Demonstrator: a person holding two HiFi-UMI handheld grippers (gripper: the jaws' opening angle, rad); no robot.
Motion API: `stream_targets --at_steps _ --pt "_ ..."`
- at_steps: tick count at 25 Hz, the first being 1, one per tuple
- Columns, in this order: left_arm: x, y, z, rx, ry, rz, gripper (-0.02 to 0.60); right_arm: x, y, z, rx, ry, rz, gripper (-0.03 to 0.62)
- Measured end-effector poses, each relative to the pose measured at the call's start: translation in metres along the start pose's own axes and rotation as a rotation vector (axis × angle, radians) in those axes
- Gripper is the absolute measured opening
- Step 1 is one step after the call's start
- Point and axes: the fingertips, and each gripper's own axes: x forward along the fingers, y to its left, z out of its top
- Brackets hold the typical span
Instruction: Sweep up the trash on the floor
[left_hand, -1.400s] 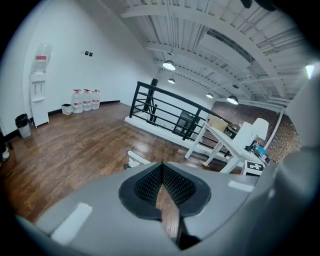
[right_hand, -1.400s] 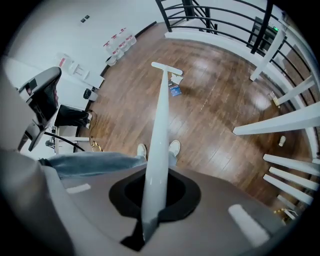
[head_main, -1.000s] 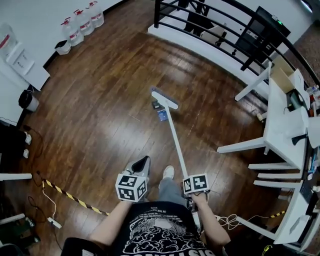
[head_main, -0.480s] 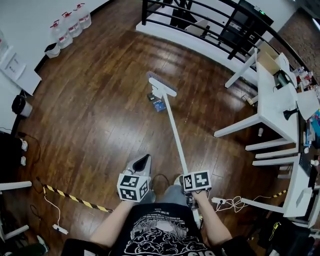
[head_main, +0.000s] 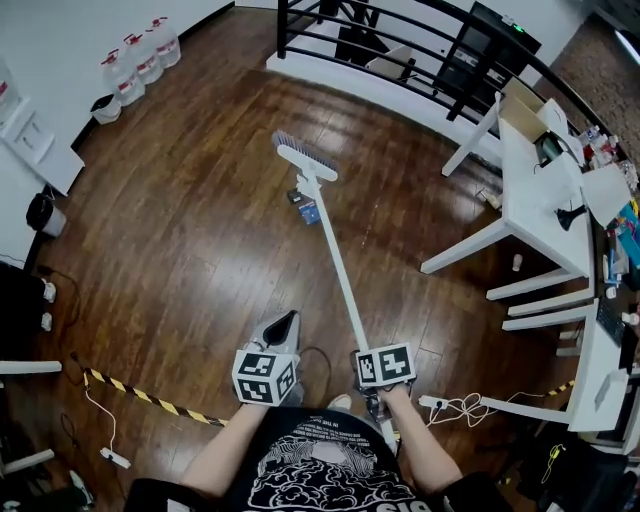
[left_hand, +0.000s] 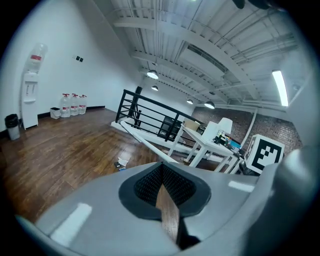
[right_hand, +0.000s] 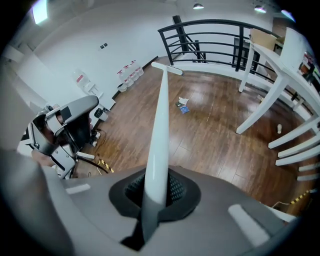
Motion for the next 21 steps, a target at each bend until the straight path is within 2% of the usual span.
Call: stream_targets --at_steps 12,21 --pt "-0.008 -0.091 -0.046 0.019 -0.008 0.073 0.005 -0.041 -0.047 -0.045 -0.092 -0.05 0.048 0.0" --pt "-0.014 -0.139 -0.075 0.035 0.004 0.074 0.005 -0.064 -0.065 -0.071 -0.129 -0.081 0.051 0.0"
